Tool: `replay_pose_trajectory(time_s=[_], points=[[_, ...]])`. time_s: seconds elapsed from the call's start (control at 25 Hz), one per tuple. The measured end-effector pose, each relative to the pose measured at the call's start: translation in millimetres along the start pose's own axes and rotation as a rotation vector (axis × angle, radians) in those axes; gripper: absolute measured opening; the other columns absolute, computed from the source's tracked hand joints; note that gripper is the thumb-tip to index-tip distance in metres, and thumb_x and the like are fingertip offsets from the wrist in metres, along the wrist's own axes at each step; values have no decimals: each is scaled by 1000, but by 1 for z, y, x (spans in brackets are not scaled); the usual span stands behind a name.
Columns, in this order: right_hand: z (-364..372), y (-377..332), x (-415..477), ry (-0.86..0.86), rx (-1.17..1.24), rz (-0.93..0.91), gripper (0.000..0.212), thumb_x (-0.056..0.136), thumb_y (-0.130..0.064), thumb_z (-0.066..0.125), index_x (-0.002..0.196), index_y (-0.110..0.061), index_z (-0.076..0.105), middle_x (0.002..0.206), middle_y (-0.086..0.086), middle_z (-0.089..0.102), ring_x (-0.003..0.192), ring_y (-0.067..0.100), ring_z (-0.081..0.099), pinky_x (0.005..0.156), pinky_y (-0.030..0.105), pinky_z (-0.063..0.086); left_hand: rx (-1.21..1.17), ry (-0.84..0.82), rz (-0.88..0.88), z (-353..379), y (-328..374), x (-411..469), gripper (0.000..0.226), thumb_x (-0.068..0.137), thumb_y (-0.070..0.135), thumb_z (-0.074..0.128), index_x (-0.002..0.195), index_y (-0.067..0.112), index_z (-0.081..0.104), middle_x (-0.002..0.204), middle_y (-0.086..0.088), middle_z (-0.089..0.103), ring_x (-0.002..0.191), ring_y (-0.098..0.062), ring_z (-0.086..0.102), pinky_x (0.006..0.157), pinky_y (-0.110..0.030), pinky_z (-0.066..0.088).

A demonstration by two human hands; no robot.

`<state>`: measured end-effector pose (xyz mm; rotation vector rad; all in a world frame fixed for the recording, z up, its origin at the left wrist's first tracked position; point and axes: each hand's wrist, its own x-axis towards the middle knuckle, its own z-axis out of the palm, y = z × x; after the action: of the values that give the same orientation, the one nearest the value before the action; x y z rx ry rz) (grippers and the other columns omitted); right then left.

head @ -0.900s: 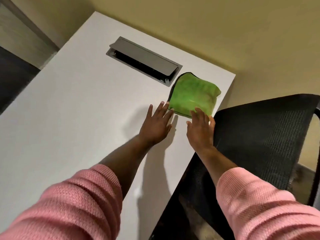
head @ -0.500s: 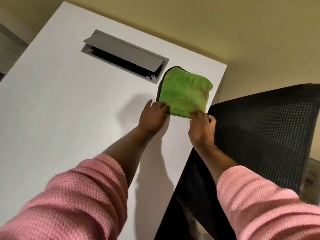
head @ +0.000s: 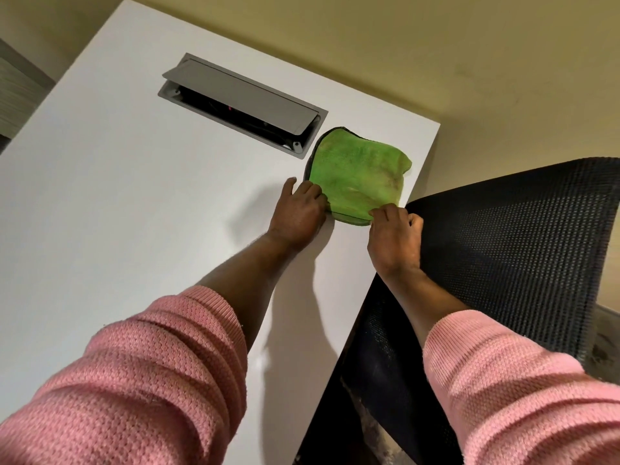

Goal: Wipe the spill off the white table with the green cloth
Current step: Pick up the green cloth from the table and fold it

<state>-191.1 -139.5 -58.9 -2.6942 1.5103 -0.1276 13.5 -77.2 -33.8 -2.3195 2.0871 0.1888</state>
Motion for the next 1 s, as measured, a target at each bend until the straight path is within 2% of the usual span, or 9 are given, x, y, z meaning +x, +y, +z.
replay_pose_trajectory(time_s=[0.24, 0.4, 0.6, 0.72, 1.0], points=[[-46, -4, -4, 122, 81, -1, 28, 89, -2, 66, 113, -14, 71, 103, 7, 67, 94, 31, 64, 92, 49, 43, -3, 193, -7, -45, 3, -28, 23, 98, 19, 52, 95, 10, 73, 103, -8, 69, 112, -30, 64, 115, -56, 34], [-92, -16, -6, 245, 176, -86, 41, 87, -2, 44, 119, -11, 70, 108, 11, 68, 100, 33, 63, 94, 48, 41, -2, 353, -53, -86, 5, -53, 18, 95, 21, 59, 93, 9, 72, 105, -9, 70, 110, -30, 65, 112, -55, 36], [-145, -49, -25, 252, 267, -245, 47, 81, 2, 64, 125, -12, 67, 114, 9, 66, 109, 30, 61, 100, 44, 32, -27, 374, -203, -133, 5, -125, 24, 90, 28, 59, 99, 12, 74, 116, -5, 71, 123, -26, 61, 117, -52, 26], [-166, -73, -58, 271, 323, -336, 47, 79, 6, 67, 123, -12, 68, 111, 8, 67, 107, 29, 62, 99, 43, 31, -93, 421, -262, -148, 9, -187, 22, 86, 28, 64, 96, 11, 73, 117, -5, 71, 122, -26, 62, 118, -52, 25], [-199, -122, -165, 185, 366, -573, 51, 76, 5, 71, 124, -12, 67, 113, 7, 67, 107, 31, 63, 99, 43, 28, -198, 476, -435, -158, 41, -350, 18, 82, 25, 74, 93, 11, 72, 116, -3, 71, 124, -23, 61, 121, -53, 25]])
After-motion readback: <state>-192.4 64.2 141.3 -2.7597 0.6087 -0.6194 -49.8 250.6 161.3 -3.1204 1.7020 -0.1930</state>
